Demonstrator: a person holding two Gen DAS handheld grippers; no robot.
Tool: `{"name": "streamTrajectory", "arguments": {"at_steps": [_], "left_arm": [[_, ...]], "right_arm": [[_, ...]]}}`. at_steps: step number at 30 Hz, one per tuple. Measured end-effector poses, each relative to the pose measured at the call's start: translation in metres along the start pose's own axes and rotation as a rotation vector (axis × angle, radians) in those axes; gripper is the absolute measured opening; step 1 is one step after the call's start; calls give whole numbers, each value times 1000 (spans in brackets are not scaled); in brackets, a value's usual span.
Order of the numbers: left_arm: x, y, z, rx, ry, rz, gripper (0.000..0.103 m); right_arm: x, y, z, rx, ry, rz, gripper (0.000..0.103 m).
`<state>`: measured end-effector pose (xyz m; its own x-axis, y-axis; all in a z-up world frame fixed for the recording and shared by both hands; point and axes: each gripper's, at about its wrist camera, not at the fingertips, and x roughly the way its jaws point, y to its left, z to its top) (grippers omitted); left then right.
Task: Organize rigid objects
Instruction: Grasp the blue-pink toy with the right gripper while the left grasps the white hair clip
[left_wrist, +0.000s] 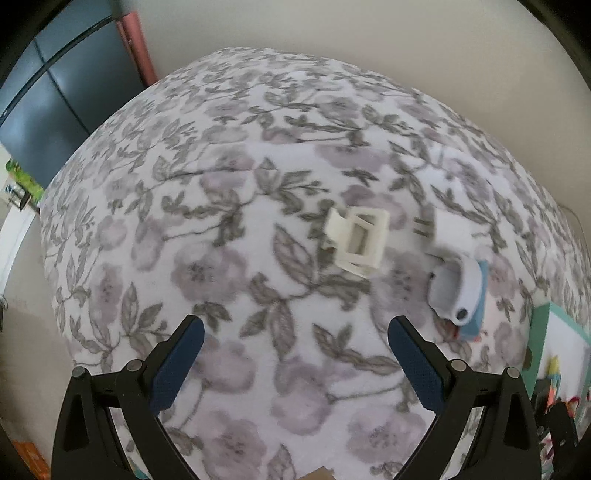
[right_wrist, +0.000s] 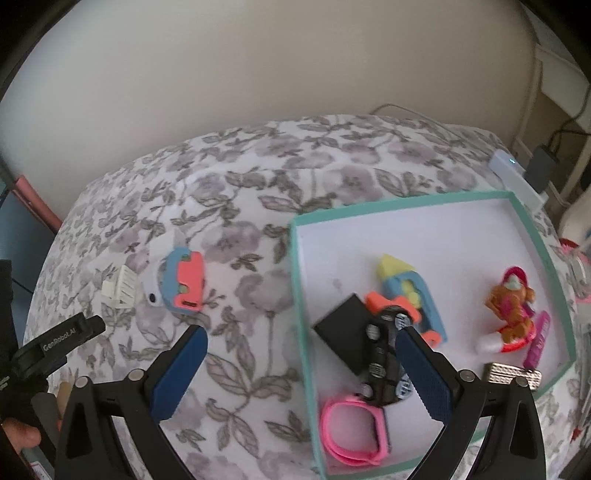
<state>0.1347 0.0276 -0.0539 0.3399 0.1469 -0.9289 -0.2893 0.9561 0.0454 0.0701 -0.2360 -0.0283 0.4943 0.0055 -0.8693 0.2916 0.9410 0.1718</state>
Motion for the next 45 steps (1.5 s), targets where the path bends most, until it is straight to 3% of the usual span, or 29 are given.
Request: {"name": "streamTrajectory", "arguments": {"at_steps": [3,10,19,30,35,37,43,45], "left_arm": [[4,8,7,-23,5,-42,100],[18,18,21,-21,3,-47,100],[40,32,38,-46,21,-88,100],[50,7,52,10,28,-148,100],[55,-5,55,41,24,-151,100],[59,-8,55,50,25,-146,98],[65,-17,56,79,24,-151,80],[65,-20,55,92,19,-151,74]], "right_arm": [[1,11,5,-6,-15,39,103],[12,40,20,-51,-31,92,103],[44,56,29,-67,18,120,102],[85,68,33,-31,88,180,85],[96,74,32,-23,105,218,83],[100,78,31,-30,109,221,82],[109,84,29,-41,111,226,73],[109,86,30,-49,107,235,64]]}}
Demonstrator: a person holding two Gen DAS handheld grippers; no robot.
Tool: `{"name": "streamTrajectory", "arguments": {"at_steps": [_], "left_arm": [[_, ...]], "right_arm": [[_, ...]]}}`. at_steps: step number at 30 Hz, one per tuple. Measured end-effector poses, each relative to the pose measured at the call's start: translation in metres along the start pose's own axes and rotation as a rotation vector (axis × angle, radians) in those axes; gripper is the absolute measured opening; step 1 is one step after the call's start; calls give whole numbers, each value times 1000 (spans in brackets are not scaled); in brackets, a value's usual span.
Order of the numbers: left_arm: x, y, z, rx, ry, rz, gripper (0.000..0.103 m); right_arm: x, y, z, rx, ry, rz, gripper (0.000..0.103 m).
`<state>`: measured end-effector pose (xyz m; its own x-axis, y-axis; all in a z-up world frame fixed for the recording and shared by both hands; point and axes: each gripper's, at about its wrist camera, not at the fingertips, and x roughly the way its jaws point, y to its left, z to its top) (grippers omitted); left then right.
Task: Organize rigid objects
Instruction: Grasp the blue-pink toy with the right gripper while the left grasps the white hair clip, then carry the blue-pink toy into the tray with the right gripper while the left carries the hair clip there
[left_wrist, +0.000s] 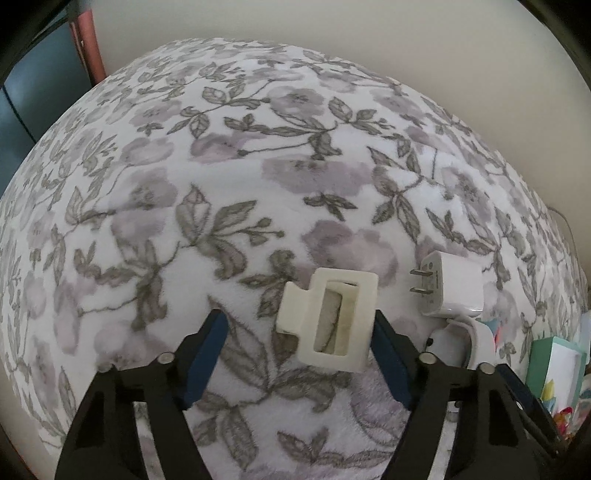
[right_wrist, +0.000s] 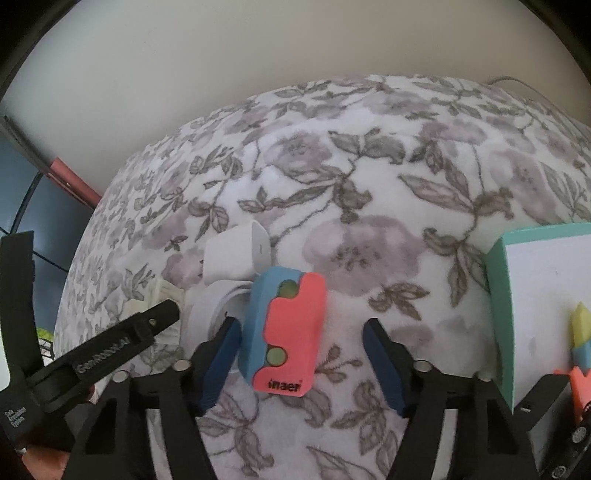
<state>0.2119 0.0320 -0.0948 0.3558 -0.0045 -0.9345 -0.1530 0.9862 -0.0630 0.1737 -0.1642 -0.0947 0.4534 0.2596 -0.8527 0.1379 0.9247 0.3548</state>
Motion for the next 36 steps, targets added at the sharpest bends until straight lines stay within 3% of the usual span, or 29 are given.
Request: {"name": "streamTrajectory", "arguments": {"at_steps": [6,9,20,30,36], "left_arm": [[5,-8,2,30,2,25,57],[7,-13,2,51,3,66,50],[3,-23,-7,69,42,136,49],[-24,-36,-32,81,59,119,49],[-59,-50,-45,91,25,99,49]], "right_arm": [[4,2,-1,-24,0,-31,46],[2,-4,-1,1,-1,-16,45],[-11,-15,-13,40,22,-27,45],[-42,-42,-33,166,36,7,45],[-81,-45,-39,173,-29,20,45]]}}
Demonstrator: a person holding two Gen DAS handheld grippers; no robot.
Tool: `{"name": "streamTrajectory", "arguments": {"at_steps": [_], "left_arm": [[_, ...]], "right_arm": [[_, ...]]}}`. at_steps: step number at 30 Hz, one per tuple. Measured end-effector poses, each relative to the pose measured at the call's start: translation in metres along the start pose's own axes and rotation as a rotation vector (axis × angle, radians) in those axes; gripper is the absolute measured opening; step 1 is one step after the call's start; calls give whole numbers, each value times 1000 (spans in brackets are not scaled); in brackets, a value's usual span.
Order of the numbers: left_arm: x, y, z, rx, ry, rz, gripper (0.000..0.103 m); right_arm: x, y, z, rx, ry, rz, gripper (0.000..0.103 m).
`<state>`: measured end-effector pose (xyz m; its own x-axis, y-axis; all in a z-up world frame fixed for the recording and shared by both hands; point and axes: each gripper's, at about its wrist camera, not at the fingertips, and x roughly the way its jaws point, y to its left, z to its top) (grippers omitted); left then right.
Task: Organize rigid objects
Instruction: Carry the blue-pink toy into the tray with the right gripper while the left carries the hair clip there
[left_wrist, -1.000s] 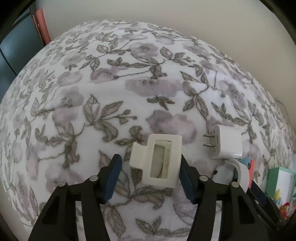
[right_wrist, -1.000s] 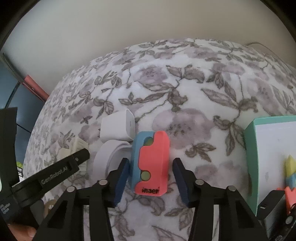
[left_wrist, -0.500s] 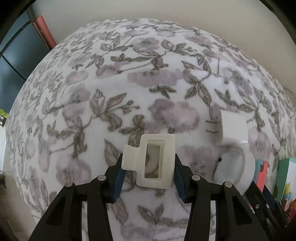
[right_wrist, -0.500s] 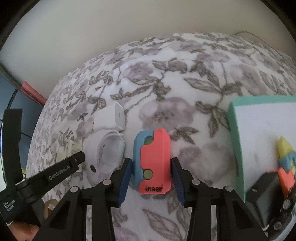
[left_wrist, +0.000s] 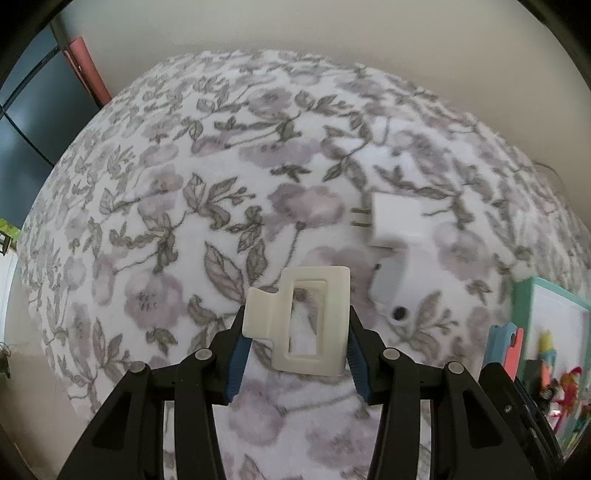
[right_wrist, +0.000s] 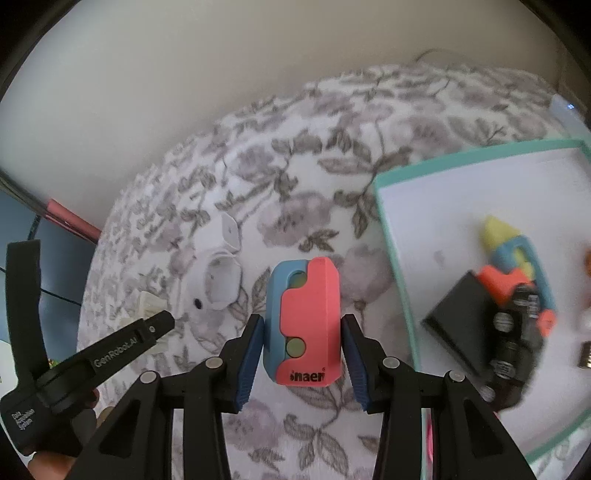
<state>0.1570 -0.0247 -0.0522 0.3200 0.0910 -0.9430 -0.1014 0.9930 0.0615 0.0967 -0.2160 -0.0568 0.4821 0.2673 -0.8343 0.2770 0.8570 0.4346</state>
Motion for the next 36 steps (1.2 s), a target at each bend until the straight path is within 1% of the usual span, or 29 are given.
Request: {"name": "streamTrajectory", "arguments": {"at_steps": [6,11,17,22,24,27,30,33,36], "left_arm": [[-40,-25,-8,33,-67,-37,49],[-66,-54,-13,77,-116,-77,49],[-79,-95,-22,138,-132,-115,49],[-81,-134,-32,207,-137,-139,49],[-80,-149,-35,228,-117,-172,49],[-80,-170,-40,266,-124,-164,49],[-76,-187,-40,279,-119,-186,49],[-69,-199,-40,291,-125,-172,49],[-57,-205,-38,274,-85,-198,49]], "right_arm": [[-47,-14,1,22,-92,-24,45],[-80,-42,7,77,-141,-59,45],[-106,-81,14,152,-185,-125,45],[-115,-108,18,198,-198,-160,45],[-115,-115,20,207,-200,-177,45],[-115,-124,24,211,-202,-217,45],[-110,-133,28,210,-193,-252,45],[-103,-145,29,234,-173,-282,45],[-98,-153,30,250,-167,-285,45]]}}
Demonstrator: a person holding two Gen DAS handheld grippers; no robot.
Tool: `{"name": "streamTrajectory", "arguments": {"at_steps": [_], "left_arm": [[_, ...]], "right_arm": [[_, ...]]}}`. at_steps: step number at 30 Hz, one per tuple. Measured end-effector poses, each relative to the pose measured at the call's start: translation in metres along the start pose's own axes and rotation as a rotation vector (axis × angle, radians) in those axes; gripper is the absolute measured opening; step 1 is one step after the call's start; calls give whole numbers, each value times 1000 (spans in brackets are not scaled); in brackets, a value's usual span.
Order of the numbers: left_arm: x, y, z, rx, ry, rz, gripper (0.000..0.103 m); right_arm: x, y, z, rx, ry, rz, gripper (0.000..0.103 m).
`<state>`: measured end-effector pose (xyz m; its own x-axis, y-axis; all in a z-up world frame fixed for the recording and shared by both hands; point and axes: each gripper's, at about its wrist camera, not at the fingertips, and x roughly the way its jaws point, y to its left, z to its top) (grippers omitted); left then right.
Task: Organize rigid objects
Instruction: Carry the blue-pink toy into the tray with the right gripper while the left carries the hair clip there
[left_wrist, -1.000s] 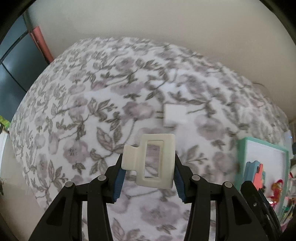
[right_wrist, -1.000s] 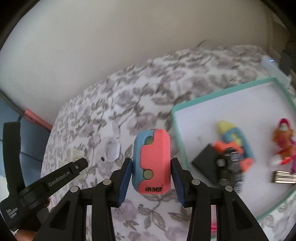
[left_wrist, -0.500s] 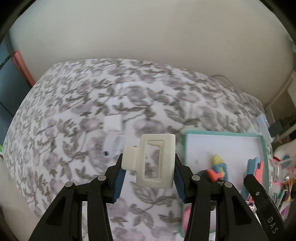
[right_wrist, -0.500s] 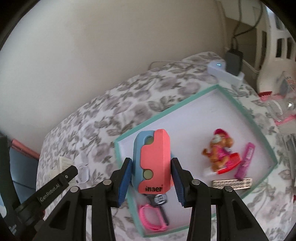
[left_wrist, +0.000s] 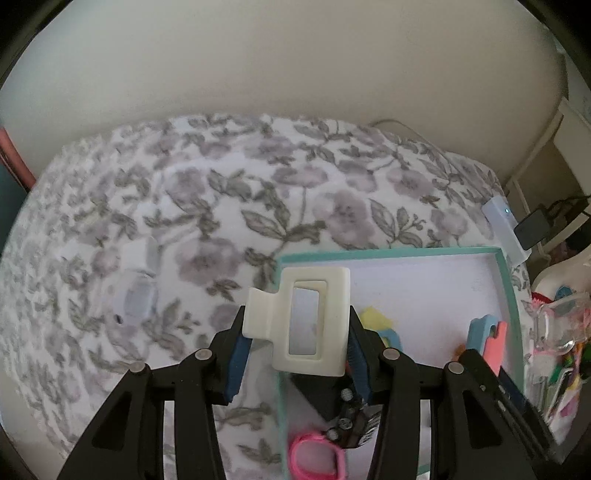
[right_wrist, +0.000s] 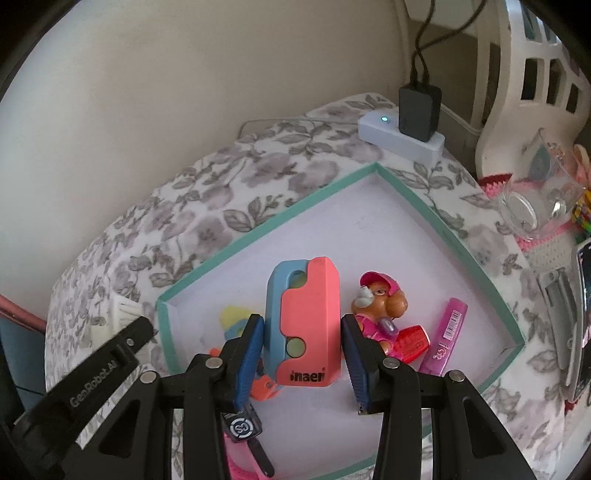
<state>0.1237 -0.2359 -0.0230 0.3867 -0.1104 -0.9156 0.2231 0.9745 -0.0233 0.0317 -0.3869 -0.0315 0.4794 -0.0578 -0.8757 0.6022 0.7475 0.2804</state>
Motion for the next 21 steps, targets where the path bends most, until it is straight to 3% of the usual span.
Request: {"name": "streamTrajectory", "arguments": {"at_steps": [21], "left_arm": [[35,2,0,-16,29,-11,49]], "right_arm": [[15,6,-1,-40,18,-46,45]]}}
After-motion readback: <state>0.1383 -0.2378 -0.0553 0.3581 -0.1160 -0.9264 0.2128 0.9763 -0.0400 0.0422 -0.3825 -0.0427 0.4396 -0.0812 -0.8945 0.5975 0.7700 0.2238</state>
